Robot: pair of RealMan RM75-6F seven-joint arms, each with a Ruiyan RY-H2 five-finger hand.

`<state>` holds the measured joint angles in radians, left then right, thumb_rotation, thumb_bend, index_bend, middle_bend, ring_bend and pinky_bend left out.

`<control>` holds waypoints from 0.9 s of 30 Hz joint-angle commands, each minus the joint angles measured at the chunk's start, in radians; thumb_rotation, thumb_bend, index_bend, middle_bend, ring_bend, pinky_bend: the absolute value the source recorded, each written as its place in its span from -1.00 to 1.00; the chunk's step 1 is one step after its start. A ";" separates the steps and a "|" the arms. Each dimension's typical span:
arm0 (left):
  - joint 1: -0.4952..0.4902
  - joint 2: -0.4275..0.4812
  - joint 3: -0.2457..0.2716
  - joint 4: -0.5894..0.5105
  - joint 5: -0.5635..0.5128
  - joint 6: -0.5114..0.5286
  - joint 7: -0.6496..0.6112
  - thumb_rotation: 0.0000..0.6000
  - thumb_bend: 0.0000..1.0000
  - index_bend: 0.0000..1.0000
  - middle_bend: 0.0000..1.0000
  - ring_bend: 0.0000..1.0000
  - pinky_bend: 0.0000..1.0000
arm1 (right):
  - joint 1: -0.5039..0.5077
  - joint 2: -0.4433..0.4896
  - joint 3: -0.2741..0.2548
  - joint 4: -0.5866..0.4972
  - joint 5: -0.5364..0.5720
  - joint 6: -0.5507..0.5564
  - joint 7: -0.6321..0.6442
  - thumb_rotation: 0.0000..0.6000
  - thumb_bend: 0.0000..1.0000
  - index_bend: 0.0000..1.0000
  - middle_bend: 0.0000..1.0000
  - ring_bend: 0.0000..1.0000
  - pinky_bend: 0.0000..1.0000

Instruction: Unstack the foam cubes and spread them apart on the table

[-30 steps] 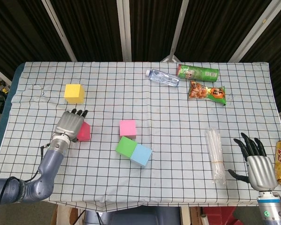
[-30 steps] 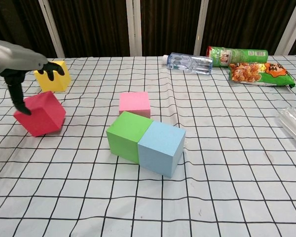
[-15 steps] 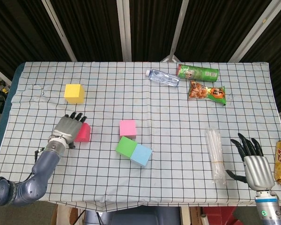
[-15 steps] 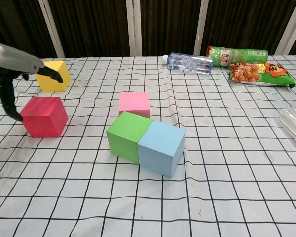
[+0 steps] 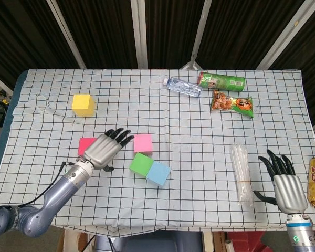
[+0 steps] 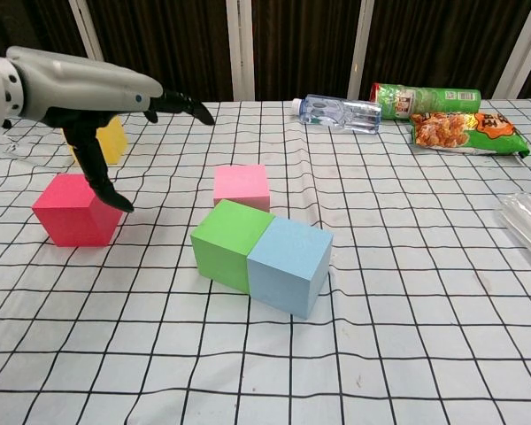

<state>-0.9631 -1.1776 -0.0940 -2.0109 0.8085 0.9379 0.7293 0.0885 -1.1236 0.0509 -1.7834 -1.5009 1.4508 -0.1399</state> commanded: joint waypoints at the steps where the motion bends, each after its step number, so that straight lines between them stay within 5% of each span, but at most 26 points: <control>1: -0.028 -0.041 0.015 0.029 -0.001 -0.032 0.029 1.00 -1.00 -1.00 -1.00 -1.00 -0.76 | 0.000 -0.001 0.000 0.000 0.002 -0.001 -0.004 1.00 -0.88 -0.66 -0.91 -0.75 -1.00; 19: -0.100 -0.250 0.020 0.137 0.015 0.002 0.069 1.00 -1.00 -1.00 -0.99 -0.96 -0.76 | -0.001 0.006 0.004 -0.003 0.020 -0.004 0.006 1.00 -0.88 -0.66 -0.91 -0.74 -1.00; 27: -0.122 -0.272 0.022 0.133 -0.038 0.045 0.118 1.00 -1.00 -1.00 -0.75 -0.96 -0.76 | -0.002 0.012 0.004 -0.002 0.016 -0.002 0.025 1.00 -0.88 -0.66 -0.91 -0.73 -1.00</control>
<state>-1.0804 -1.4460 -0.0715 -1.8757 0.7771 0.9764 0.8407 0.0864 -1.1113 0.0544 -1.7856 -1.4853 1.4487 -0.1155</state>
